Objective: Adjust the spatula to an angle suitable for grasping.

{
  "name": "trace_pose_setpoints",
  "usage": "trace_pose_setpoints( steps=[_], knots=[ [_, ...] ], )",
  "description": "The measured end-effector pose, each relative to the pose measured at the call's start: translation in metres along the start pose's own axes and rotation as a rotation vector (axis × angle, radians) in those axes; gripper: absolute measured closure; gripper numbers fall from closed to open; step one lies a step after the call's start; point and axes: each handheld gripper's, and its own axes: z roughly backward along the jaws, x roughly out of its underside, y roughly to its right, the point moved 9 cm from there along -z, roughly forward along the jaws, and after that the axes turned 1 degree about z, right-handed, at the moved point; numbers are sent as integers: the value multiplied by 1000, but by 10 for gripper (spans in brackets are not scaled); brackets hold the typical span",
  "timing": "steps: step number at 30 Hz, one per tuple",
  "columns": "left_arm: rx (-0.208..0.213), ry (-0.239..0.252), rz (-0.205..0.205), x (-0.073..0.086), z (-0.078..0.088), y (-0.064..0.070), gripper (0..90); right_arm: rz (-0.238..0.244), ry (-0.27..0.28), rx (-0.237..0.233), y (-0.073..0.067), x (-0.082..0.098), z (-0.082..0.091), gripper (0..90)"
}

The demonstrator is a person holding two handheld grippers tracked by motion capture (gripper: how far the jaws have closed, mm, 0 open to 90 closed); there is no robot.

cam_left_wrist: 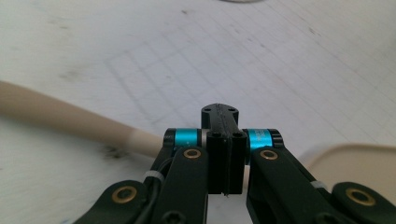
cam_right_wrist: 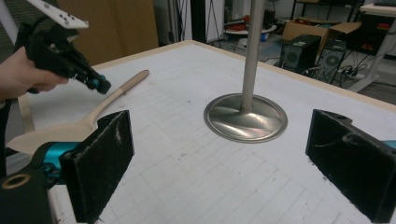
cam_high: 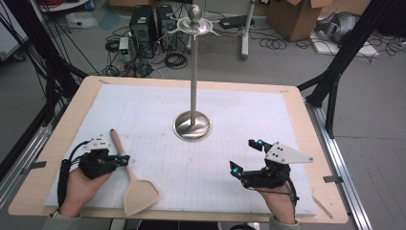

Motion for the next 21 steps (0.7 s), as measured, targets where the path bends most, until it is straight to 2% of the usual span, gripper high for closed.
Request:
trace_pose_setpoints(
  steps=[5,11,15,19,21],
  knots=[
    [-40,74,21,-4,11,-20,898,-1,-12,-8,-2,1,-4,69],
    [-87,97,41,-10,10,-39,897,-7,-18,-8,-2,3,-7,69],
    [-113,94,60,-16,6,-50,897,-6,-16,-9,-1,2,-6,70],
    [-112,120,74,-20,3,-62,897,-6,-10,-5,1,2,-4,69],
    [-116,133,96,-21,4,-68,897,-9,-7,-2,2,2,-2,69]
  ],
)
